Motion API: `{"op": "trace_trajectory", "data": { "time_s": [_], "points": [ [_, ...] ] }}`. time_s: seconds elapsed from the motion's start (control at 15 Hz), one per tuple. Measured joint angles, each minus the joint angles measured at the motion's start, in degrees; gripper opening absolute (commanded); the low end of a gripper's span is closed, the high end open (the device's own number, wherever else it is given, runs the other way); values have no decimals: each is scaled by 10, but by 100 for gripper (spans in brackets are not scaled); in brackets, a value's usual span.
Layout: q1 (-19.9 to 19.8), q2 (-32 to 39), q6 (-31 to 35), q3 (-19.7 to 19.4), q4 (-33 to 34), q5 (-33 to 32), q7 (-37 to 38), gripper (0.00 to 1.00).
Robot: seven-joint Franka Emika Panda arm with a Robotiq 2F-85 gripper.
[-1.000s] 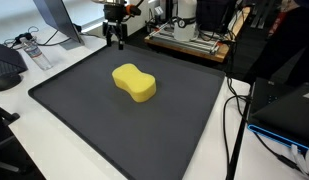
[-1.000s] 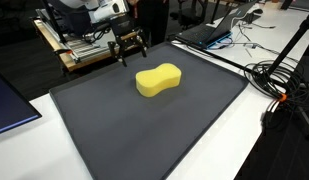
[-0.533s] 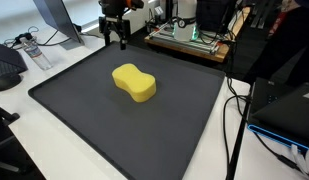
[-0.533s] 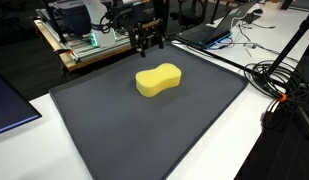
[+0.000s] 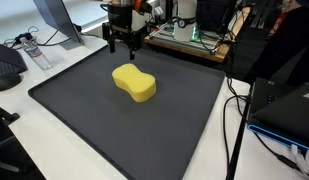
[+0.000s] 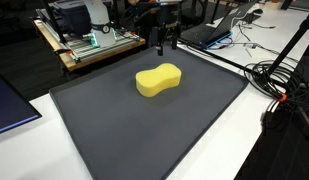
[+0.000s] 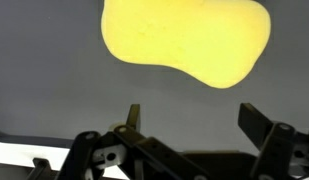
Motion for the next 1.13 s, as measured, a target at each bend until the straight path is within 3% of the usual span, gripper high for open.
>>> {"op": "trace_trajectory", "data": {
  "time_s": [0.33, 0.6, 0.87, 1.13],
  "points": [
    [47, 64, 46, -24, 68, 0, 28, 100],
    [101, 88, 43, -49, 64, 0, 29, 100],
    [167, 96, 43, -104, 45, 0, 29, 100],
    [183, 96, 43, -119, 35, 0, 29, 100]
  ]
}}
